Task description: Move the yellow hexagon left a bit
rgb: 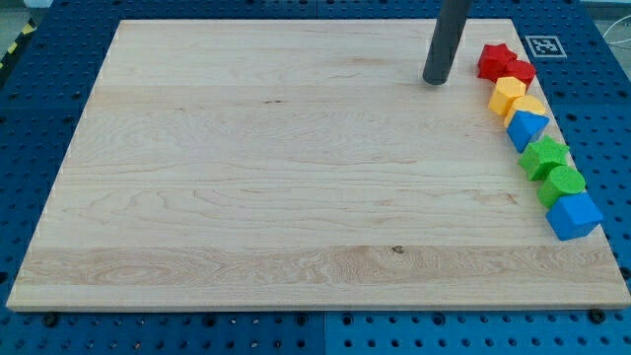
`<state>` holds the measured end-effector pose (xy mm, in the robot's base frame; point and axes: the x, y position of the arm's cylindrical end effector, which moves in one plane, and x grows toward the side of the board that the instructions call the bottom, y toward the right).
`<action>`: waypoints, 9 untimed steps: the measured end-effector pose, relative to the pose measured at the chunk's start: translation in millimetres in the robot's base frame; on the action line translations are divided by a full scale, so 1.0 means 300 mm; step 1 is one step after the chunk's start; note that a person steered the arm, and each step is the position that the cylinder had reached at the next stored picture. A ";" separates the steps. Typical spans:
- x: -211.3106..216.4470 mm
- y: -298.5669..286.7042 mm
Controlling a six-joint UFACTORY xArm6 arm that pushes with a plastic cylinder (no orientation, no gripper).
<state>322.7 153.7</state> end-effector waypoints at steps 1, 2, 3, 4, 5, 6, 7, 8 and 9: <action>0.035 -0.016; -0.016 -0.071; -0.248 -0.161; -0.431 -0.111; -0.435 0.030; -0.437 0.367; -0.425 0.630; -0.410 0.639; -0.390 0.637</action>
<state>205.8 344.9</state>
